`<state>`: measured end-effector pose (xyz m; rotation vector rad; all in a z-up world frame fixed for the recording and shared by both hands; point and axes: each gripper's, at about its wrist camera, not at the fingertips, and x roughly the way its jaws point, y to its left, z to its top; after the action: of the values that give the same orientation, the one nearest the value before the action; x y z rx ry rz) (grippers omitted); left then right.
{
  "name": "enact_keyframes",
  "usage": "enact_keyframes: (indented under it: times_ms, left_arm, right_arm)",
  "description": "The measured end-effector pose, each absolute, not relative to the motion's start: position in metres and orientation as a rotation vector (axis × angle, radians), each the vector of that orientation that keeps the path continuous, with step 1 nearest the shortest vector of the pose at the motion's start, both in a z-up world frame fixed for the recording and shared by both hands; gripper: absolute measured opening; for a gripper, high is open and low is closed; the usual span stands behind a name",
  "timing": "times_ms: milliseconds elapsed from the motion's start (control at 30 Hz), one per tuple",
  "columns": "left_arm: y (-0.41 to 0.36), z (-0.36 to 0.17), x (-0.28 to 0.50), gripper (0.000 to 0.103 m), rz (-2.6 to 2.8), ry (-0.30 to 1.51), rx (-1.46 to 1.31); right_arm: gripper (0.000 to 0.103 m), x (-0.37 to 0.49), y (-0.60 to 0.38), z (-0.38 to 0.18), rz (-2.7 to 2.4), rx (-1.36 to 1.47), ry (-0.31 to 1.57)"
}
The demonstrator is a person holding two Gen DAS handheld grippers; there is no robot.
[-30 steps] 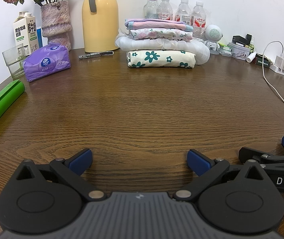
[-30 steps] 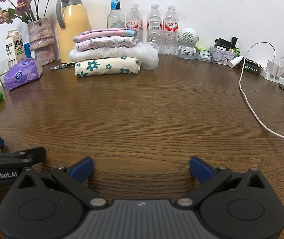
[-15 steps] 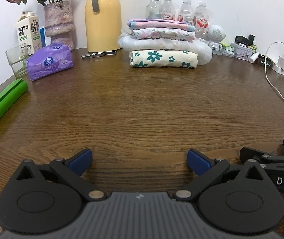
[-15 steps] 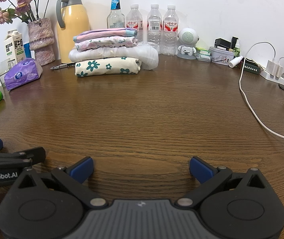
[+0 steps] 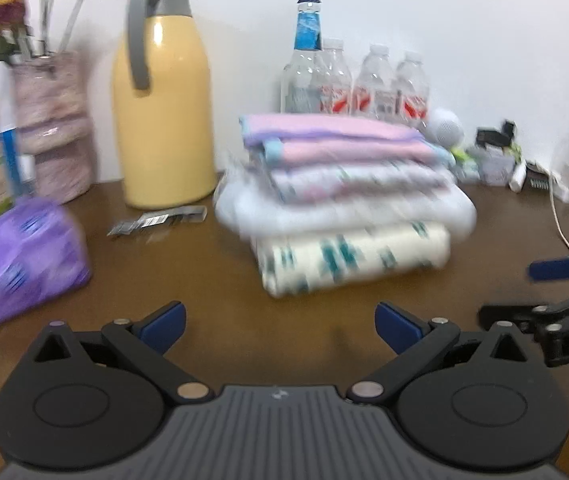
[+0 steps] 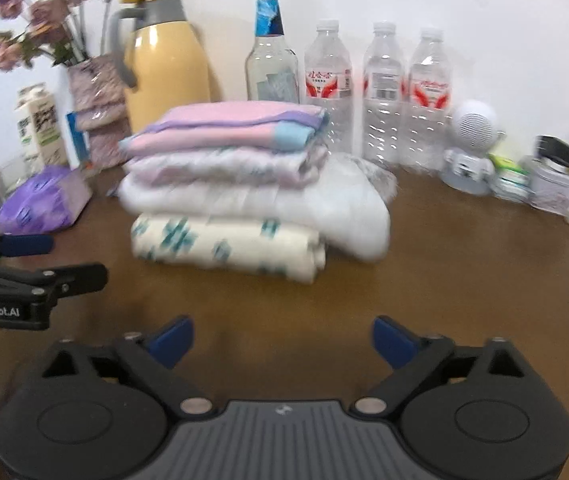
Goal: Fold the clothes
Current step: 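Reach both grippers to the cream flower-print shirt and pinch its edge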
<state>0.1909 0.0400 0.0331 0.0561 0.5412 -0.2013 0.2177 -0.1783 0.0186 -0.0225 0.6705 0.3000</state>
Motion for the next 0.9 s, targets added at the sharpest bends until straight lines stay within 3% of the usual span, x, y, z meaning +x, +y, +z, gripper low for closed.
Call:
enact_keyframes:
  times_ms: [100, 133, 167, 200, 233, 267, 333, 400, 567, 733, 900]
  left_arm:
    - [0.041, 0.026, 0.239, 0.103, -0.236, 0.548, 0.065]
    - [0.040, 0.023, 0.250, 0.098, -0.258, 0.561, 0.075]
    - [0.040, 0.020, 0.258, 0.090, -0.280, 0.559, 0.061]
    - [0.040, 0.018, 0.265, 0.069, -0.303, 0.557, 0.045]
    - [0.042, 0.017, 0.268, 0.053, -0.335, 0.561, -0.002]
    - [0.043, 0.017, 0.271, 0.049, -0.364, 0.564, -0.047]
    - [0.042, 0.030, 0.265, 0.025, -0.389, 0.534, -0.052]
    - [0.048, 0.062, 0.251, 0.019, -0.430, 0.460, -0.093]
    - [0.060, 0.167, 0.158, 0.018, -0.518, 0.186, -0.161]
    - [0.061, 0.134, 0.086, 0.018, -0.504, 0.298, -0.124]
    - [0.063, 0.102, 0.015, 0.018, -0.489, 0.409, -0.086]
  right_arm:
    - [0.087, 0.255, -0.179, 0.010, 0.341, 0.045, 0.674]
    - [0.070, 0.267, -0.180, 0.007, 0.371, 0.087, 0.687]
    - [0.055, 0.275, -0.181, 0.004, 0.389, 0.129, 0.695]
    - [0.052, 0.281, -0.183, 0.001, 0.405, 0.170, 0.702]
    - [0.032, 0.281, -0.183, 0.005, 0.403, 0.176, 0.691]
    - [0.024, 0.279, -0.182, 0.011, 0.397, 0.175, 0.677]
    - [0.017, 0.259, -0.186, 0.042, 0.415, 0.174, 0.564]
    - [0.013, 0.231, -0.191, 0.086, 0.433, 0.167, 0.422]
    - [0.009, 0.122, -0.204, 0.186, 0.530, 0.072, 0.147]
    - [0.009, 0.012, -0.222, 0.212, 0.632, -0.004, 0.116]
    - [0.009, -0.045, -0.228, 0.161, 0.657, 0.028, 0.302]
